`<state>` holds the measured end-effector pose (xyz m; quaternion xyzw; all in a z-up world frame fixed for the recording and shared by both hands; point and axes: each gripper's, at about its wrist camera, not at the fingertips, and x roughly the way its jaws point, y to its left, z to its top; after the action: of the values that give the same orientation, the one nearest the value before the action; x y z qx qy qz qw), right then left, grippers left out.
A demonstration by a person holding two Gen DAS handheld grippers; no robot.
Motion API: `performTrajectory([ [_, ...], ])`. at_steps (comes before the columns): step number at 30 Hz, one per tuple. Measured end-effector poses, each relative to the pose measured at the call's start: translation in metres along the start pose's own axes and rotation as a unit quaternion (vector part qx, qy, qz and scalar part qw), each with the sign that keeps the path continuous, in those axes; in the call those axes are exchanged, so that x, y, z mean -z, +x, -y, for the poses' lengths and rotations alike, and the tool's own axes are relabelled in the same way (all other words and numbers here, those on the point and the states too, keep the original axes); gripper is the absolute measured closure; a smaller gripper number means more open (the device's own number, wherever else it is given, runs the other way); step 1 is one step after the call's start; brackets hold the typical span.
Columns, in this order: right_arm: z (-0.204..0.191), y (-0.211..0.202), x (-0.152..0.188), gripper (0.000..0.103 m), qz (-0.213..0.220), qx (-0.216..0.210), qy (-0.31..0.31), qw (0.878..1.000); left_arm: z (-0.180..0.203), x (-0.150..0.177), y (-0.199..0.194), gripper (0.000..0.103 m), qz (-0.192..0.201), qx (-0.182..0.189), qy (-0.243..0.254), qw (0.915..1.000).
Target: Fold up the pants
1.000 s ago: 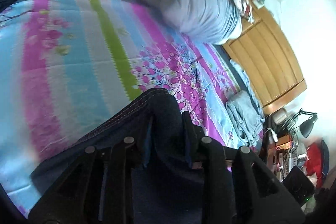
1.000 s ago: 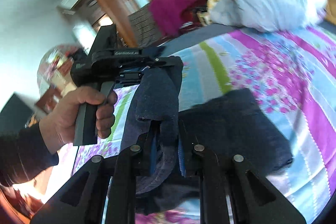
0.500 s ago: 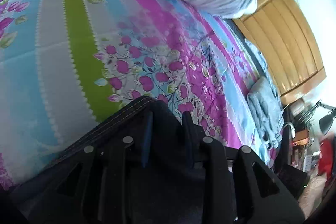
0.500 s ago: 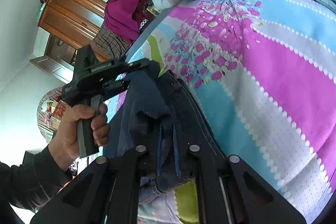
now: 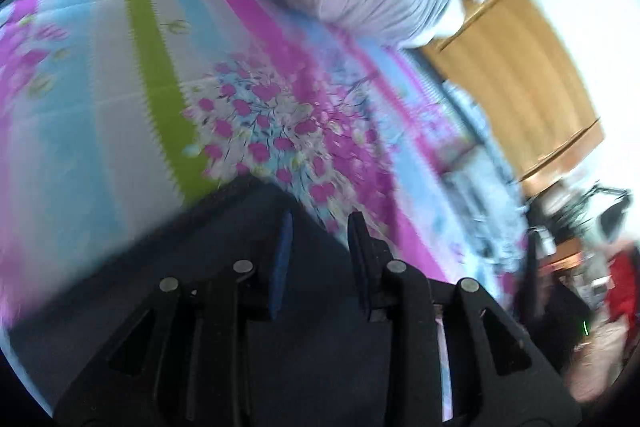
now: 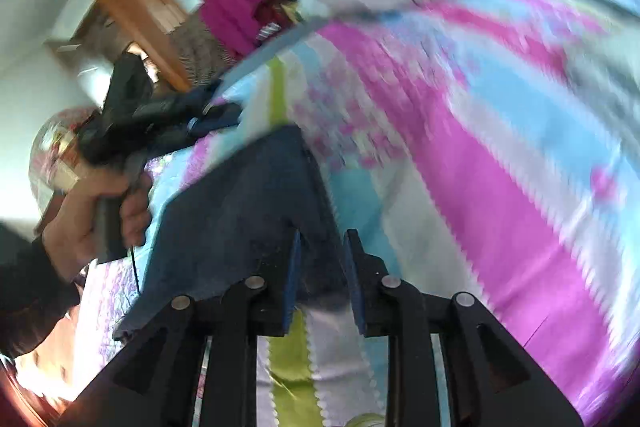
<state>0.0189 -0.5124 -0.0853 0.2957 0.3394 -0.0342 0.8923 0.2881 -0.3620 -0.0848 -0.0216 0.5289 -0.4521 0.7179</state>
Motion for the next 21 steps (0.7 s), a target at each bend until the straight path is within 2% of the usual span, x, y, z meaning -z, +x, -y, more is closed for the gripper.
performTrajectory([
  [2, -0.021, 0.01, -0.02, 0.075, 0.003, -0.039, -0.037, 0.999, -0.003, 0.036, -0.027, 0.074, -0.007, 0.016, -0.007, 0.9998],
  [3, -0.031, 0.024, -0.028, 0.076, -0.006, -0.06, -0.057, 0.997, -0.009, 0.063, -0.037, 0.074, -0.024, 0.026, -0.022, 0.9991],
  [5, -0.037, 0.055, -0.033, 0.076, -0.039, -0.097, -0.068, 0.992, -0.022, 0.114, -0.042, 0.074, -0.072, 0.041, -0.054, 0.9951],
  [6, -0.036, 0.075, -0.029, 0.076, -0.07, -0.106, -0.075, 0.989, -0.026, 0.137, -0.04, 0.074, -0.095, 0.024, -0.051, 0.9939],
  [7, -0.034, 0.089, -0.023, 0.085, -0.095, -0.1, -0.085, 0.987, -0.031, 0.16, -0.042, 0.079, -0.109, 0.01, -0.044, 0.9931],
  [8, -0.028, 0.101, -0.017, 0.093, -0.113, -0.082, -0.096, 0.986, -0.039, 0.183, -0.05, 0.093, -0.101, 0.01, -0.045, 0.9938],
  [9, -0.016, 0.111, -0.009, 0.103, -0.132, -0.068, -0.094, 0.984, -0.052, 0.205, -0.065, 0.102, -0.083, 0.025, -0.075, 0.9934],
  [10, -0.006, 0.116, -0.007, 0.103, -0.14, -0.068, -0.082, 0.984, -0.063, 0.221, -0.075, 0.101, -0.084, 0.034, -0.106, 0.9902],
  [11, -0.003, 0.116, -0.008, 0.103, -0.139, -0.069, -0.079, 0.985, -0.068, 0.237, -0.086, 0.101, -0.089, 0.025, -0.118, 0.9886],
  [13, -0.016, 0.114, -0.014, 0.103, -0.136, -0.049, -0.11, 0.983, -0.071, 0.261, -0.111, 0.101, -0.085, 0.012, -0.14, 0.9864],
  [15, -0.027, 0.114, -0.02, 0.103, -0.133, -0.036, -0.131, 0.982, -0.072, 0.261, -0.131, 0.101, -0.081, -0.004, -0.151, 0.9852],
  [16, -0.035, 0.109, -0.025, 0.096, -0.126, -0.018, -0.143, 0.982, -0.075, 0.256, -0.141, 0.101, -0.068, -0.011, -0.155, 0.9854],
  [18, -0.054, 0.087, -0.031, 0.09, -0.097, -0.019, -0.149, 0.984, -0.089, 0.233, -0.167, 0.098, -0.009, -0.017, -0.162, 0.9866],
  [20, -0.093, 0.057, -0.017, 0.087, -0.088, -0.067, -0.149, 0.983, -0.106, 0.202, -0.178, 0.097, 0.04, -0.032, -0.156, 0.9864],
  [21, -0.12, 0.045, 0.004, 0.074, -0.094, -0.087, -0.162, 0.978, -0.115, 0.184, -0.178, 0.097, 0.058, -0.031, -0.15, 0.9864],
])
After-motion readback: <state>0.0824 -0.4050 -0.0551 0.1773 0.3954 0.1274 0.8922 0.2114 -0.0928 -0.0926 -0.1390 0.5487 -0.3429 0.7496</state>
